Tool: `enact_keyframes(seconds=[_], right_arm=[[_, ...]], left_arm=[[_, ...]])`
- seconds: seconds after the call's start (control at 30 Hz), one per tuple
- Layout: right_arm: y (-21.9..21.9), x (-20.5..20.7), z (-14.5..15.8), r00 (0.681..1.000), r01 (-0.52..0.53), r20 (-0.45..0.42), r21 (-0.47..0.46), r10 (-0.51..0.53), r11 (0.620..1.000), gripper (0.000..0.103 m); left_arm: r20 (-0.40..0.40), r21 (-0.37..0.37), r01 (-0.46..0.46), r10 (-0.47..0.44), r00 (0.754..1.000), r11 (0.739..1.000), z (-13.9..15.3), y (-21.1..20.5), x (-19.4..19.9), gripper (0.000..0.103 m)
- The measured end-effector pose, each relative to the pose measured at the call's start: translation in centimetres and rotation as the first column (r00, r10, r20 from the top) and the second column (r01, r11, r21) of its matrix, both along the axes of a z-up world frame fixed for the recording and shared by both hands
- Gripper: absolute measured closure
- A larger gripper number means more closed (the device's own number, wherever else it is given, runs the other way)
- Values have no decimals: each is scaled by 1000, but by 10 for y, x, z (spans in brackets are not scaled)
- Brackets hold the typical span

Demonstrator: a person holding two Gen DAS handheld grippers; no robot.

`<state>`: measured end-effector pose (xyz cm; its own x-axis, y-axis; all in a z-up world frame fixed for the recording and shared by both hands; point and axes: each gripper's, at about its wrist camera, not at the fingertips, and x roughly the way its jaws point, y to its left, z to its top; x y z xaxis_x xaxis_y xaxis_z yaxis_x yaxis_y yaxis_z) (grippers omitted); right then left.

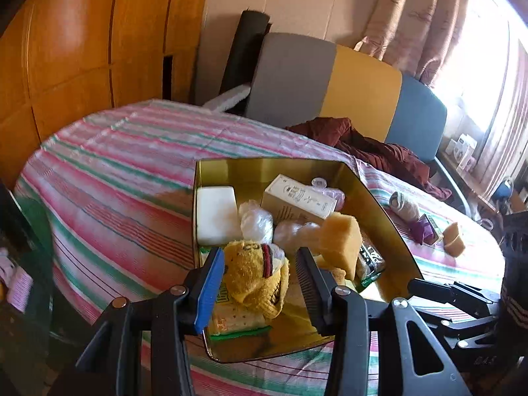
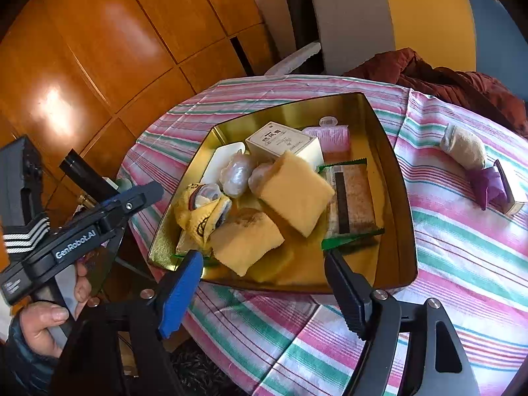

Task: Organize objects
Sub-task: 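Place the yellow toy and sponge block into the gold tray with both tools, then move both open tools back toward the sock, purple packet and green box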

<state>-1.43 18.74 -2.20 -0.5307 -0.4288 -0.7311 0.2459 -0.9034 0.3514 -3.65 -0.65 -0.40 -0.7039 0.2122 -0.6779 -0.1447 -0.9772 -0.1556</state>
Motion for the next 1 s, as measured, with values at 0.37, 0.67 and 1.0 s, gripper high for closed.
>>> enact_keyframes(seconds=[0.37,0.67,1.0], right_arm=[[10,9,6,999,44,-26,10,-44,999,16],[36,14,13,992,113,-53,18,-112,993,16],[99,25,3,966,258,-27,3,-258,966,16]], left_arm=[[-90,-95,61,-70,994,994,21,28,15,58],[-90,-123,123,-134,987,985,25,49,22,58],[-69,-155,203,-216,974,967,25,80,25,58]])
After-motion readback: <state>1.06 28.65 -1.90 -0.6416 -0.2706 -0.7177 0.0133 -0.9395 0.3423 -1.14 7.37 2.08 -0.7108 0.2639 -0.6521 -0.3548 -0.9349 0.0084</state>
